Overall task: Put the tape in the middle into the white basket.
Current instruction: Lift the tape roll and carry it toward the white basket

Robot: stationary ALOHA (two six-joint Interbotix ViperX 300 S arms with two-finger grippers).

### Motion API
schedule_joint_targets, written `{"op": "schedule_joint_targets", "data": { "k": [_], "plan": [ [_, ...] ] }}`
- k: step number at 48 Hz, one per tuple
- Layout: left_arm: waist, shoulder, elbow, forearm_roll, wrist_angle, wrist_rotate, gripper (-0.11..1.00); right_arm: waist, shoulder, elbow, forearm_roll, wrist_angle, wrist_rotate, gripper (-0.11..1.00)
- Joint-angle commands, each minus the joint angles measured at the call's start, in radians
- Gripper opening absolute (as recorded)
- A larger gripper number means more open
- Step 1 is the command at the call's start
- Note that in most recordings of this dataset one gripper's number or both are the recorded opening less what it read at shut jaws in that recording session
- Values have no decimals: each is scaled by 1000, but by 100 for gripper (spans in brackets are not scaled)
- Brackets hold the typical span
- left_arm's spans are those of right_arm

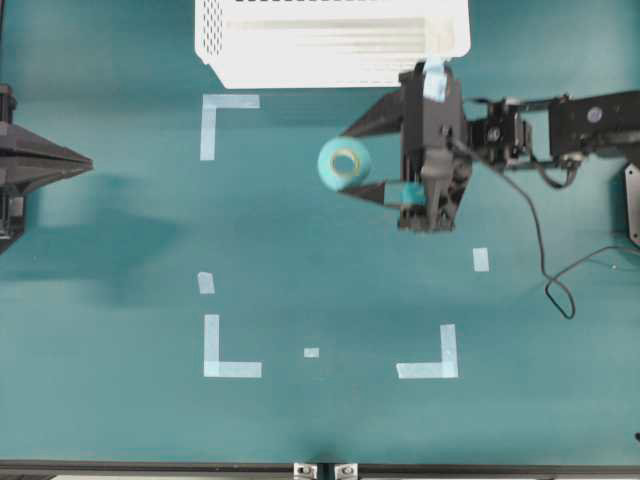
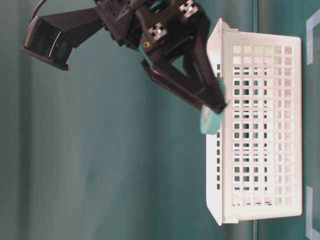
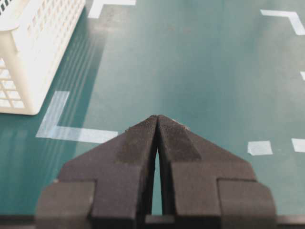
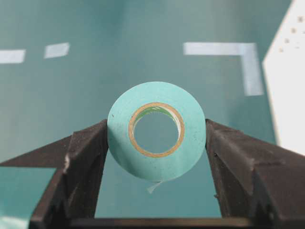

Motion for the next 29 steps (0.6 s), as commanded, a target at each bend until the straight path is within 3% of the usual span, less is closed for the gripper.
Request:
{"op": "schedule_joint_targets", "data": {
  "k": [1, 8, 29],
  "plan": [
    [5, 8, -11, 0, -8, -2, -10, -32, -40, -14, -23, 5, 2, 68],
    [5, 8, -12, 0, -8, -2, -10, -98, -72, -9, -48, 11, 3, 68],
    [5, 8, -12, 0, -8, -3, -10, -334, -97, 8, -48, 2, 5, 68]
  ]
}}
